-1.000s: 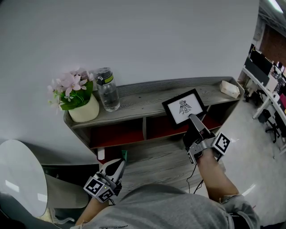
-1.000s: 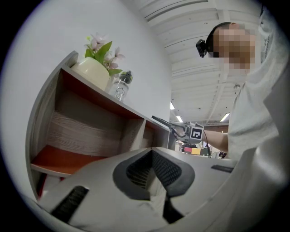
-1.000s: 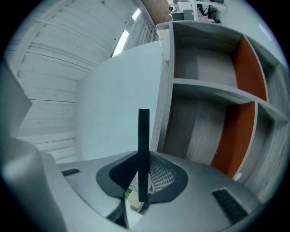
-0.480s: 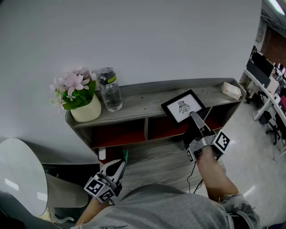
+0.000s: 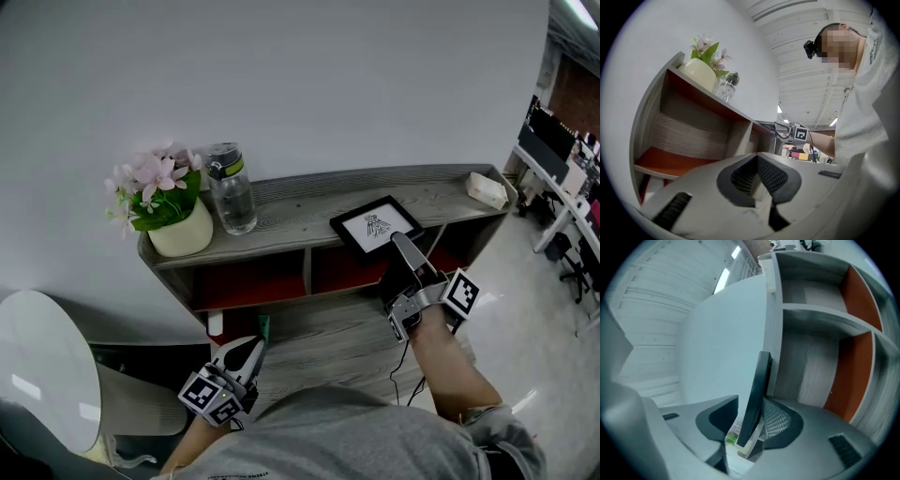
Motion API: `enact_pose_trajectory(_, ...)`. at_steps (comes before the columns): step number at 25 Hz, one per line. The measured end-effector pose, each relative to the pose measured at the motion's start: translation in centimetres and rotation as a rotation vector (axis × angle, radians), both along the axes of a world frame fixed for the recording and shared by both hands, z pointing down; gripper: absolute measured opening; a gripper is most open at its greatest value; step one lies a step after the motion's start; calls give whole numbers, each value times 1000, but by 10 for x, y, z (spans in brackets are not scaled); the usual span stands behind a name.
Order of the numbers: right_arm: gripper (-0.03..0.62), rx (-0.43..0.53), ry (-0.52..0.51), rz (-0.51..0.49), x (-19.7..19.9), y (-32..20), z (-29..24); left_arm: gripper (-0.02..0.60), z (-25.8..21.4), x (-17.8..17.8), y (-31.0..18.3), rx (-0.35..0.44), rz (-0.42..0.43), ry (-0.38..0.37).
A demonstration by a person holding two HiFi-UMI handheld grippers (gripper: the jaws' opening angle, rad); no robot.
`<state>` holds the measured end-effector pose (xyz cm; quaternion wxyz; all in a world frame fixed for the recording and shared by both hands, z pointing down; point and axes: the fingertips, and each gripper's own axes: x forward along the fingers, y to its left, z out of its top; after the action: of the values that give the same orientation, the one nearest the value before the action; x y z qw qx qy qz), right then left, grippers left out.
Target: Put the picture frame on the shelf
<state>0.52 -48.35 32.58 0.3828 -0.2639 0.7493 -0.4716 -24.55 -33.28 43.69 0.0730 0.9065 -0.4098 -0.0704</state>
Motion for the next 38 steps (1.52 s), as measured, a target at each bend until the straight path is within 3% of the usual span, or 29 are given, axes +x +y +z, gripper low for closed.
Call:
enact_pose_trajectory(7,181,115,306,-108,-30,11,0,8,1,0,0,-5,0,1)
enact_pose_trajectory(10,226,168,449,-131,-36,14,4,8,2,0,-1,-8,-1,3)
enact_pose_trajectory(16,244,288,634,-194,-50,38,13,8,3,2,-1,-9,2,11)
enact_pose_trajectory(19,236,438,897,-113,-46,53,18,8,7,4,0,-23,7,7)
enact_pose_trajectory(21,142,551,1085,4,-38,58,14,8,10,4,0,-30,6,4)
enact_pose_trajectory(23,70,621,1180,96,-33,60,5,8,9,5,-1,-28,5,-3)
enact_pose_trajectory(26,-12,651,1214,153,-31,58,-8,8,2,5,-5,0,-12,-29)
enact_pose_trajectory(31,-12,614,1238,169,-31,49,-8,8,-18,-1,-13,38,-55,-93)
enact_pose_trajectory(38,-12,599,1245,161,-36,40,-6,8,-32,1,-12,53,-43,-92)
